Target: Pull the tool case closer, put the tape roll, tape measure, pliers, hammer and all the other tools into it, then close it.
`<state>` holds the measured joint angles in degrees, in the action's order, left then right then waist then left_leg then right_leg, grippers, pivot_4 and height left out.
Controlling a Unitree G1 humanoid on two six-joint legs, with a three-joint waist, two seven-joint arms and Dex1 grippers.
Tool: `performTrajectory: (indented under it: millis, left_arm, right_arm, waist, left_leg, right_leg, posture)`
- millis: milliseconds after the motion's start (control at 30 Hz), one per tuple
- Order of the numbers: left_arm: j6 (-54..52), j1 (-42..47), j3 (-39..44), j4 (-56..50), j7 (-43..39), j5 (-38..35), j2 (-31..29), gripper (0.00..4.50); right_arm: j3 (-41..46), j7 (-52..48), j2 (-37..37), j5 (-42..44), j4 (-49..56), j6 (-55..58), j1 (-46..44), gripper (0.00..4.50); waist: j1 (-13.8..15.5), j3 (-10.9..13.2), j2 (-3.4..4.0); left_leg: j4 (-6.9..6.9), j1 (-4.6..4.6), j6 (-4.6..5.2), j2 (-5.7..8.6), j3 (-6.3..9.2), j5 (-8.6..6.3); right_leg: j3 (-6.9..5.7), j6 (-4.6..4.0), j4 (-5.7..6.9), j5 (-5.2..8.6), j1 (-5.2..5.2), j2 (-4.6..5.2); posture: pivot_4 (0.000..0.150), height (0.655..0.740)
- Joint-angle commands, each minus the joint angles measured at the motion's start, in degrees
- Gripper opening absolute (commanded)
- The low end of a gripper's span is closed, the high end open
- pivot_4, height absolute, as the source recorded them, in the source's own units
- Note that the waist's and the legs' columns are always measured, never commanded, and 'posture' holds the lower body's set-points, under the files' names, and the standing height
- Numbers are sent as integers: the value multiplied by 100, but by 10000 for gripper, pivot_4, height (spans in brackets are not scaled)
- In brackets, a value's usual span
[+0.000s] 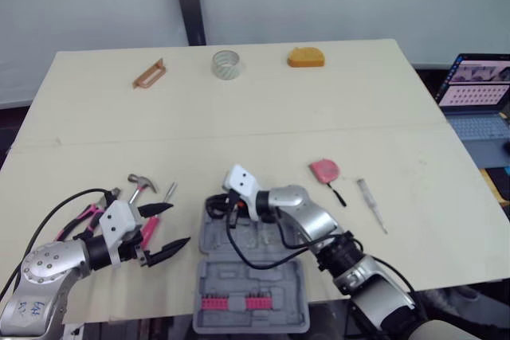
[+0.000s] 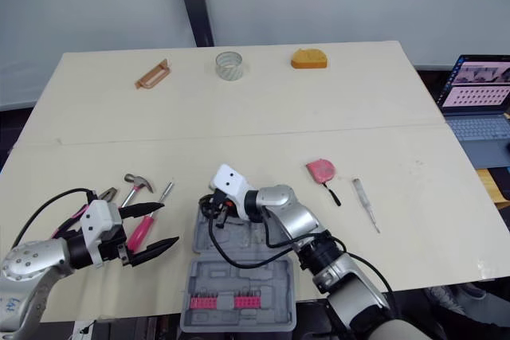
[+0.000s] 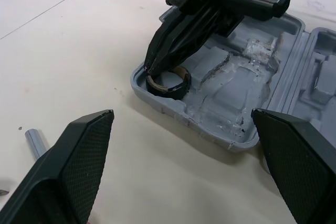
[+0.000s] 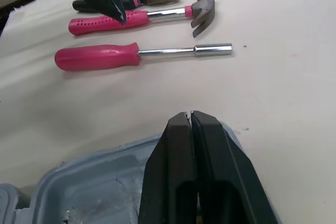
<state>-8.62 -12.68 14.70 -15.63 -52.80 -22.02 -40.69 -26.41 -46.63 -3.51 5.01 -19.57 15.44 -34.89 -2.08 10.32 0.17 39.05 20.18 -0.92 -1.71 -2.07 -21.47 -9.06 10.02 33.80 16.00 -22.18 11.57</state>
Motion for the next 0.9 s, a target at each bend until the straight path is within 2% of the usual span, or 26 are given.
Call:
performTrajectory:
  millis: [33, 300, 400, 467, 900]
  left_arm:
    - [81, -11, 33, -74, -11, 6, -22, 45000]
    - [99, -9, 45, -45, -29, 3, -34, 45000]
    - [104, 3, 46, -28, -32, 3, -35, 45000]
    - [110, 15, 44, -10, -33, 6, -35, 45000]
    - [125, 64, 5, 55, -24, 33, -27, 45000]
  right_arm:
    - [57, 0, 134, -56, -82, -281, -13, 1473]
    - [128, -85, 173, -2, -62, -289, 22, 1473]
    - [162, -89, 182, 23, -24, -302, 29, 10178]
    - [229, -100, 215, 82, 35, -312, 36, 19215]
    - [278, -158, 198, 71, 152, -274, -20, 19215]
  waist:
    - [-2, 0, 0]
    - [-5, 0, 0]
    - [-4, 0, 0]
    - [-4, 0, 0]
    - [-5, 0, 0]
  left_leg:
    - [0, 0, 0, 0, 0, 0]
    - [0, 0, 0, -1, 0, 0]
    - [0, 0, 0, -1, 0, 0]
    - [0, 0, 0, -1, 0, 0]
    - [0, 1, 0, -1, -1, 0]
  right_leg:
    - [0, 0, 0, 0, 0, 0]
    - [1, 0, 1, 0, -1, 0]
    - [1, 0, 1, 0, -1, 0]
    - [1, 0, 1, 0, -1, 0]
    - [2, -1, 3, 0, -4, 0]
  posture:
    - [1500, 7400]
    - [1500, 7400]
    - [1500, 7400]
    - [1500, 7400]
    - [1500, 7400]
